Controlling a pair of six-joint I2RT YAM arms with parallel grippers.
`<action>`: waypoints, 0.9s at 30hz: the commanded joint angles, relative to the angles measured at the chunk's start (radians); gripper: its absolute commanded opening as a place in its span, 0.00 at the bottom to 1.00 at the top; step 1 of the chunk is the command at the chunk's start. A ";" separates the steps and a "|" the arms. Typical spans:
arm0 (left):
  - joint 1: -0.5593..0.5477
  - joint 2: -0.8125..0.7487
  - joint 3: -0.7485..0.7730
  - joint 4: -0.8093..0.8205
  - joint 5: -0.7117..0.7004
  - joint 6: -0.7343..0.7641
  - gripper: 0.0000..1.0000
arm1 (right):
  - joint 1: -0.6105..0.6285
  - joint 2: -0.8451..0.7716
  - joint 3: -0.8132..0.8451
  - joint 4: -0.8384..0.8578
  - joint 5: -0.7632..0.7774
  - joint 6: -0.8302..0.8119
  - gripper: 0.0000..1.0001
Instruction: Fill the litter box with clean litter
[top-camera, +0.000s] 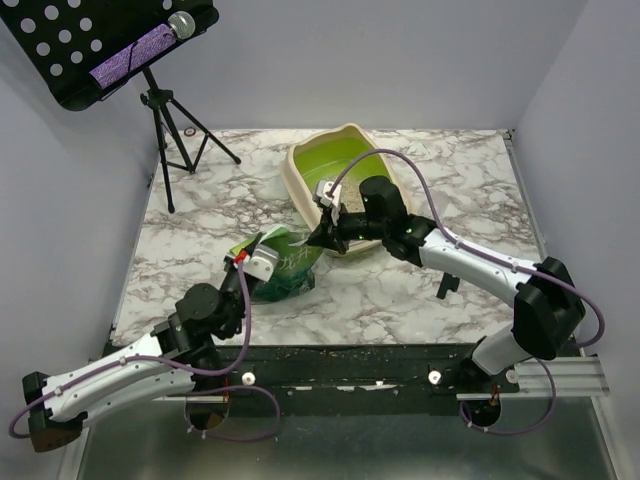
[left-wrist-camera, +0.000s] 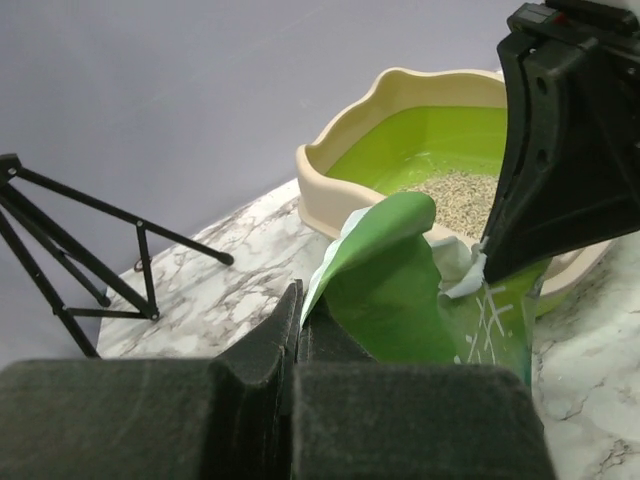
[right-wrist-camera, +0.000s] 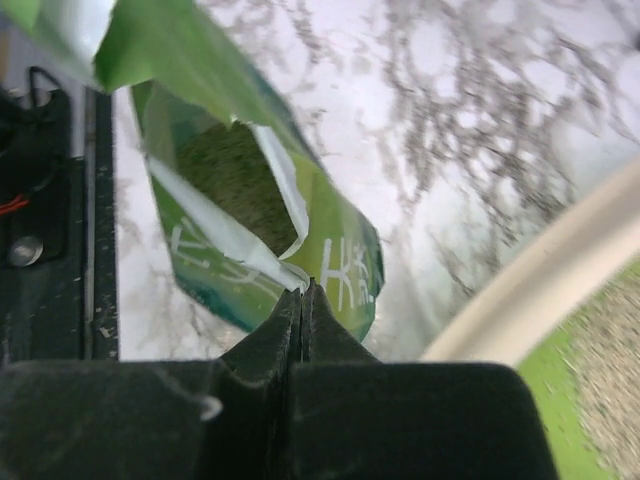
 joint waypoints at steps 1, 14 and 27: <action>0.070 0.132 0.093 0.207 0.193 -0.080 0.00 | -0.051 -0.074 -0.004 -0.012 0.307 0.059 0.00; 0.466 0.563 0.241 0.404 0.803 -0.353 0.00 | -0.209 -0.152 -0.048 0.018 0.662 0.188 0.00; 0.523 0.685 0.294 0.520 1.011 -0.596 0.00 | -0.251 -0.342 -0.072 -0.161 0.536 0.214 0.00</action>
